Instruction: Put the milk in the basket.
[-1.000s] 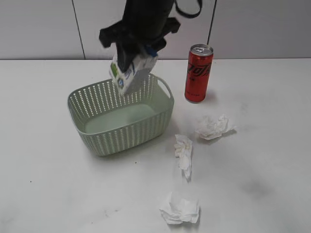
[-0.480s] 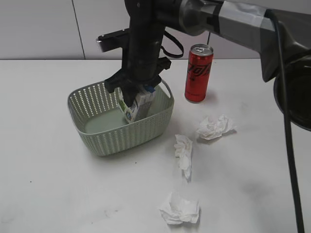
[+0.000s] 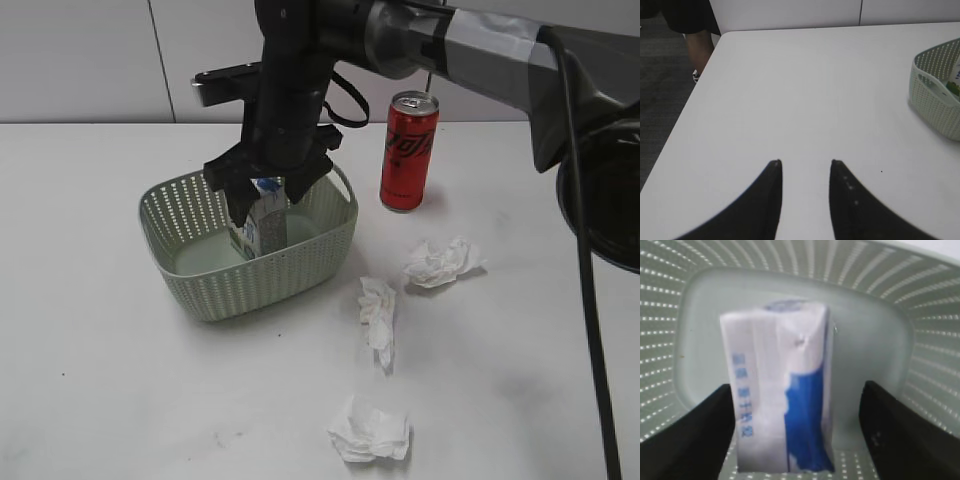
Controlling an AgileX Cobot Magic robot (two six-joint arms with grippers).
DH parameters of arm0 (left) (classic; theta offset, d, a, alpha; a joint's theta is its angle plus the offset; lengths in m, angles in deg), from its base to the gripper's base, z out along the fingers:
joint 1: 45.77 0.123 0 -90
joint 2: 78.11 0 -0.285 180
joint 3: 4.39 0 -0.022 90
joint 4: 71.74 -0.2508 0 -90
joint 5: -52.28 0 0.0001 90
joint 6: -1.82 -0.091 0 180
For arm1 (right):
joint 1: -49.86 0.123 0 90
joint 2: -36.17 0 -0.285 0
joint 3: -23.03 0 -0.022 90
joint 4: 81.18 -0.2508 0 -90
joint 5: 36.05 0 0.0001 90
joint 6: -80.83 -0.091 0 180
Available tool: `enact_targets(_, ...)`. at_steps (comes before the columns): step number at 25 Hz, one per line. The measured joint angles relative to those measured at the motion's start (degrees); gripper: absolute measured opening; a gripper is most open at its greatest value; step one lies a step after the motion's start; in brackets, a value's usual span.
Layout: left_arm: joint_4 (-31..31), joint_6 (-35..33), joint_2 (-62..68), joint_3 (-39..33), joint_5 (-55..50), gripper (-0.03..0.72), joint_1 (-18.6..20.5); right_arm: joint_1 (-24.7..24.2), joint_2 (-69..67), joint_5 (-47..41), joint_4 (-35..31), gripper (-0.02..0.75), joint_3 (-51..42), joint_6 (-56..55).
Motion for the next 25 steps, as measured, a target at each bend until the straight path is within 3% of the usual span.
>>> enact_targets(12,0.00,0.00,0.00,0.00,0.00,0.240,0.00,-1.95,10.80,-3.47,2.54,0.638,2.22,-0.06)
enact_targets(19,0.00,0.00,0.00,0.00,0.00,0.240,0.00,-10.61,23.85,-3.61,2.82,0.638,0.14,-3.00)
enact_targets(25,0.00,0.00,0.00,0.00,0.00,0.240,0.00,-17.02,36.62,-3.68,6.14,0.633,-13.37,-3.23)
